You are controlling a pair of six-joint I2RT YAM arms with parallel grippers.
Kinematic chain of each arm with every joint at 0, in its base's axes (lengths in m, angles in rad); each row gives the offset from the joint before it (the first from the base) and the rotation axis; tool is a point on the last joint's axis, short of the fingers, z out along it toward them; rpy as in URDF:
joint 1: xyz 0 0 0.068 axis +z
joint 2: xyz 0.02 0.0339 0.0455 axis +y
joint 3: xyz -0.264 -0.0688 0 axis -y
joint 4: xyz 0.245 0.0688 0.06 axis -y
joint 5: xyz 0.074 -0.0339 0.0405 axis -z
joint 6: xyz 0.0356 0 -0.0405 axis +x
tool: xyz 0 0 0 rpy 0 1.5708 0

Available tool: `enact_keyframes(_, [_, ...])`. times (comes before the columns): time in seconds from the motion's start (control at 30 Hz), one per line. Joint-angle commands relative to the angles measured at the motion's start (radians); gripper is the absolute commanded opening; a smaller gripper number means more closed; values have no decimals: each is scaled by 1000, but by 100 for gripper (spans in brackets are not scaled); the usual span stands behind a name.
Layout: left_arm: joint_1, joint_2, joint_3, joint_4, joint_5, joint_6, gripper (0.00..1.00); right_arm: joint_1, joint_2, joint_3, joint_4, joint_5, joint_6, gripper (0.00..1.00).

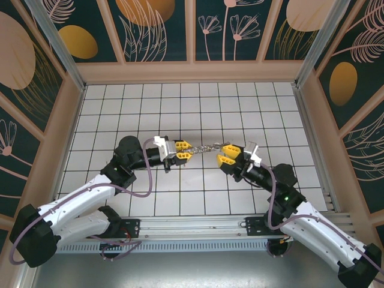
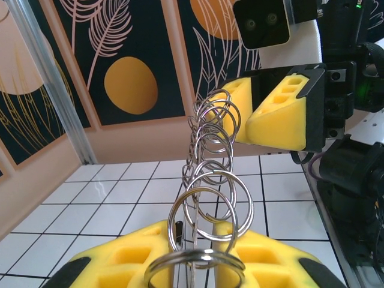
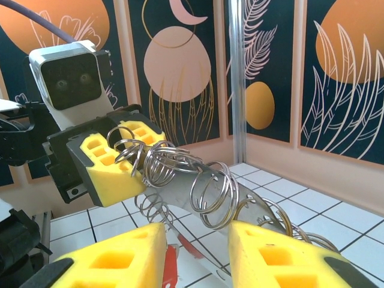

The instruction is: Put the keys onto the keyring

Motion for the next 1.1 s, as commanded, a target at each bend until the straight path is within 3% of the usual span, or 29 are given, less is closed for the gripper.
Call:
enact_keyframes(0.0, [-3,1,11,60,36,24,0,-6,3,21,46,-21,15,33])
enact_keyframes(1.07, [-9,6,3,22,34,70,0,-9,8,18,51,58,31,13])
